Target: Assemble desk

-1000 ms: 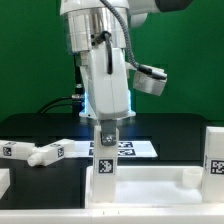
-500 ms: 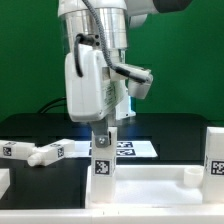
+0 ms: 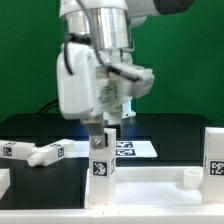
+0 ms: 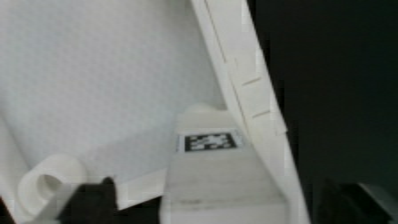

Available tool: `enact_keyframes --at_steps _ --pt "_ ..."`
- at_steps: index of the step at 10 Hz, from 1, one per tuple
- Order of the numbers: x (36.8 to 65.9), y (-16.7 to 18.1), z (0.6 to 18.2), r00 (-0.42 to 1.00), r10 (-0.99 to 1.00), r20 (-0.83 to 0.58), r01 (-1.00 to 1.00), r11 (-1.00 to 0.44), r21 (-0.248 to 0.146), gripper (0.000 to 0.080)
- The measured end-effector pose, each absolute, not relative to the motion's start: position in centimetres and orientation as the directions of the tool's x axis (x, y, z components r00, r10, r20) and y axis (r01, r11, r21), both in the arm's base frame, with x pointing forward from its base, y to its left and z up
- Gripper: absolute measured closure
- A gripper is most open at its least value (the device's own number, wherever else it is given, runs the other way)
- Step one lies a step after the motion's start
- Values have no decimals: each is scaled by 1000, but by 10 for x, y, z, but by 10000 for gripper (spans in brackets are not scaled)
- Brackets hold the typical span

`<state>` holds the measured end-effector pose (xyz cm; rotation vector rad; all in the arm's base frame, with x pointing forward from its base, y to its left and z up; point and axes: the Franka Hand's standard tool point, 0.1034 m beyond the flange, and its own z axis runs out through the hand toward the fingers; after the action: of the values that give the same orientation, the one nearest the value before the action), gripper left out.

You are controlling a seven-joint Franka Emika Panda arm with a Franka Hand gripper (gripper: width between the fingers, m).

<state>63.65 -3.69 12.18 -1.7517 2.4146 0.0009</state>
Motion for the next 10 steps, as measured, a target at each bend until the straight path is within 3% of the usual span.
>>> enact_keyframes --at_steps 1,3,7,9,10 --pt "632 -27 133 -267 -954 -139 -954 281 -99 206" --pt "611 -3 141 -254 -954 -156 -962 266 -64 153" --pt "610 -2 138 -207 -967 -148 -974 219 -66 150" --pt "594 4 134 -107 -985 -134 -990 118 -78 150" --pt "580 9 128 -61 -990 -124 -995 70 -66 150"
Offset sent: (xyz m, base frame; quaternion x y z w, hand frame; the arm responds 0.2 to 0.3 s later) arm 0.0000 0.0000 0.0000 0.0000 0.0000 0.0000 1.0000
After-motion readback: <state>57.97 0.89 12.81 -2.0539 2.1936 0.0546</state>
